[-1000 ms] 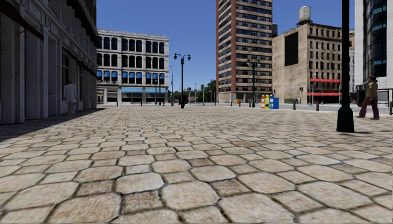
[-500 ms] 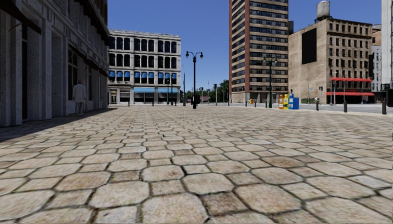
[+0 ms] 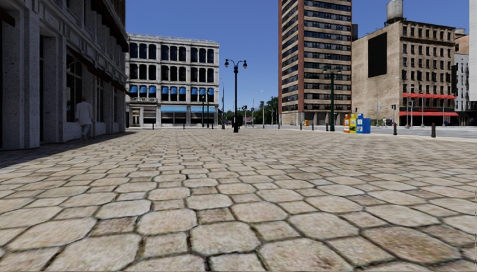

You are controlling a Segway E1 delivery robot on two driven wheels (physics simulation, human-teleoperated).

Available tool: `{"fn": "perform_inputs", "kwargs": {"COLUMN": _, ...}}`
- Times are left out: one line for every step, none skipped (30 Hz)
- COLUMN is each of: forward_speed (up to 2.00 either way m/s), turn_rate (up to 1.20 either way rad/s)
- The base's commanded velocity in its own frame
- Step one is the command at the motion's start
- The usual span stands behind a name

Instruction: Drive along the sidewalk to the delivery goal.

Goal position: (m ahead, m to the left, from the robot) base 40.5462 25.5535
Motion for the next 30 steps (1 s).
{"fn": "perform_inputs", "kwargs": {"forward_speed": 2.00, "turn_rate": 0.00}}
{"fn": "perform_inputs", "kwargs": {"forward_speed": 2.00, "turn_rate": 0.00}}
{"fn": "perform_inputs", "kwargs": {"forward_speed": 2.00, "turn_rate": 0.00}}
{"fn": "perform_inputs", "kwargs": {"forward_speed": 2.00, "turn_rate": 0.00}}
{"fn": "perform_inputs", "kwargs": {"forward_speed": 2.00, "turn_rate": 0.00}}
{"fn": "perform_inputs", "kwargs": {"forward_speed": 2.00, "turn_rate": 0.00}}
{"fn": "perform_inputs", "kwargs": {"forward_speed": 2.00, "turn_rate": 0.00}}
{"fn": "perform_inputs", "kwargs": {"forward_speed": 2.00, "turn_rate": 0.00}}
{"fn": "perform_inputs", "kwargs": {"forward_speed": 2.00, "turn_rate": 0.00}}
{"fn": "perform_inputs", "kwargs": {"forward_speed": 2.00, "turn_rate": 0.00}}
{"fn": "perform_inputs", "kwargs": {"forward_speed": 2.00, "turn_rate": 0.00}}
{"fn": "perform_inputs", "kwargs": {"forward_speed": 2.00, "turn_rate": 0.00}}
{"fn": "perform_inputs", "kwargs": {"forward_speed": 2.00, "turn_rate": 0.00}}
{"fn": "perform_inputs", "kwargs": {"forward_speed": 2.00, "turn_rate": 0.00}}
{"fn": "perform_inputs", "kwargs": {"forward_speed": 2.00, "turn_rate": 0.00}}
{"fn": "perform_inputs", "kwargs": {"forward_speed": 2.00, "turn_rate": 0.00}}
{"fn": "perform_inputs", "kwargs": {"forward_speed": 2.00, "turn_rate": 0.00}}
{"fn": "perform_inputs", "kwargs": {"forward_speed": 2.00, "turn_rate": 0.00}}
{"fn": "perform_inputs", "kwargs": {"forward_speed": 2.00, "turn_rate": 0.00}}
{"fn": "perform_inputs", "kwargs": {"forward_speed": 2.00, "turn_rate": 0.00}}
{"fn": "perform_inputs", "kwargs": {"forward_speed": 2.00, "turn_rate": 0.00}}
{"fn": "perform_inputs", "kwargs": {"forward_speed": 2.00, "turn_rate": 0.00}}
{"fn": "perform_inputs", "kwargs": {"forward_speed": 2.00, "turn_rate": 0.00}}
{"fn": "perform_inputs", "kwargs": {"forward_speed": 2.00, "turn_rate": 0.00}}
{"fn": "perform_inputs", "kwargs": {"forward_speed": 2.00, "turn_rate": 0.00}}
{"fn": "perform_inputs", "kwargs": {"forward_speed": 2.00, "turn_rate": 0.00}}
{"fn": "perform_inputs", "kwargs": {"forward_speed": 2.00, "turn_rate": 0.00}}
{"fn": "perform_inputs", "kwargs": {"forward_speed": 2.00, "turn_rate": 0.00}}
{"fn": "perform_inputs", "kwargs": {"forward_speed": 2.00, "turn_rate": 0.00}}
{"fn": "perform_inputs", "kwargs": {"forward_speed": 2.00, "turn_rate": 0.00}}
